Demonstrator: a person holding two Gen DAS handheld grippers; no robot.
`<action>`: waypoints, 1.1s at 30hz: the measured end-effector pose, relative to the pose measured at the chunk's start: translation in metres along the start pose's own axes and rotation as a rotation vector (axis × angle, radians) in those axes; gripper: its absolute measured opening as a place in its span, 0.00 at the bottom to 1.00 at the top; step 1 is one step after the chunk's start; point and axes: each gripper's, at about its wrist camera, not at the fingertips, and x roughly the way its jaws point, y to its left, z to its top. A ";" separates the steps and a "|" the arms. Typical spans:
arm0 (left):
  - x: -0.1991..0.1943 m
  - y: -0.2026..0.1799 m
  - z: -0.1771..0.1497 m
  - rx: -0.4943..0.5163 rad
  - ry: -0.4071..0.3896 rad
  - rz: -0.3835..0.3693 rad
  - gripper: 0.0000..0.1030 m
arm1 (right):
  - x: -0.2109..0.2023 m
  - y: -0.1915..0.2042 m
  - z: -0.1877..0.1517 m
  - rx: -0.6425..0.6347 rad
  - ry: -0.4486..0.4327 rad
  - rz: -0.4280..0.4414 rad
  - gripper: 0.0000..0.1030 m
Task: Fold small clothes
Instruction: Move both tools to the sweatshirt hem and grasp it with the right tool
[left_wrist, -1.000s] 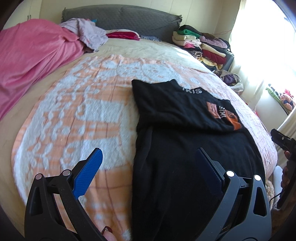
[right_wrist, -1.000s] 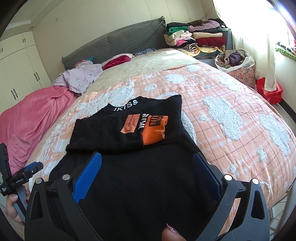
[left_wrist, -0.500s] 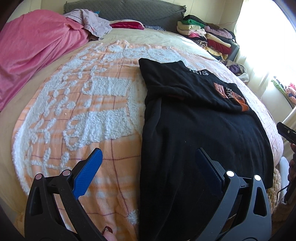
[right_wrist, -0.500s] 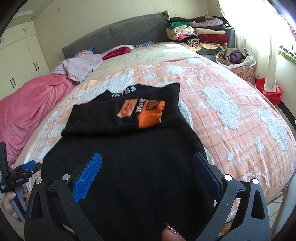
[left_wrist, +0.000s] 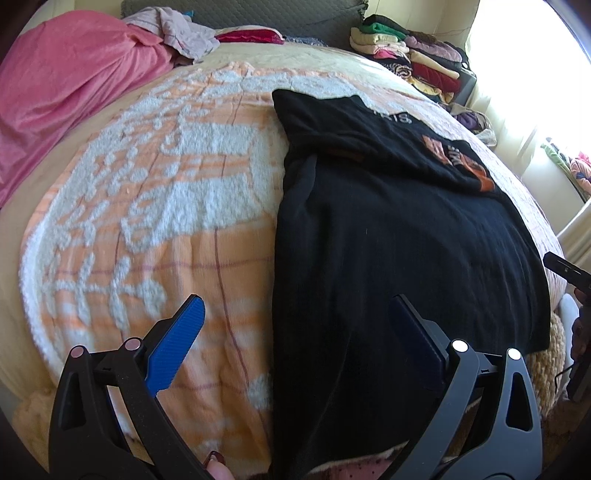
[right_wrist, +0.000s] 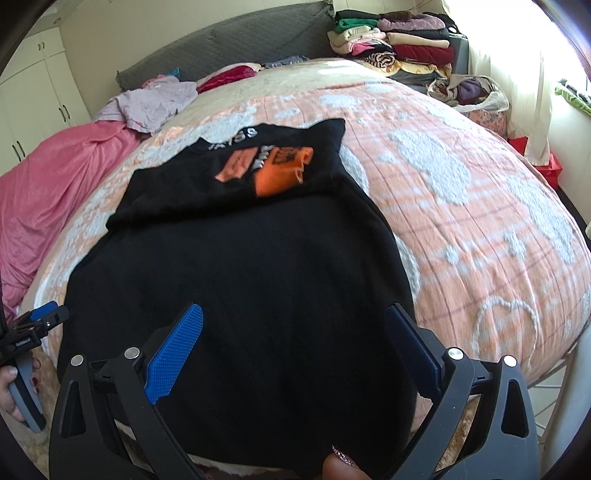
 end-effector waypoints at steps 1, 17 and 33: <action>0.000 0.000 -0.003 -0.001 0.007 -0.002 0.91 | 0.000 -0.002 -0.004 -0.001 0.007 -0.004 0.95; -0.013 0.002 -0.046 -0.035 0.072 -0.134 0.63 | -0.006 -0.033 -0.043 0.032 0.073 0.010 0.95; -0.017 0.009 -0.066 -0.068 0.115 -0.161 0.54 | -0.010 -0.055 -0.079 0.055 0.170 0.057 0.87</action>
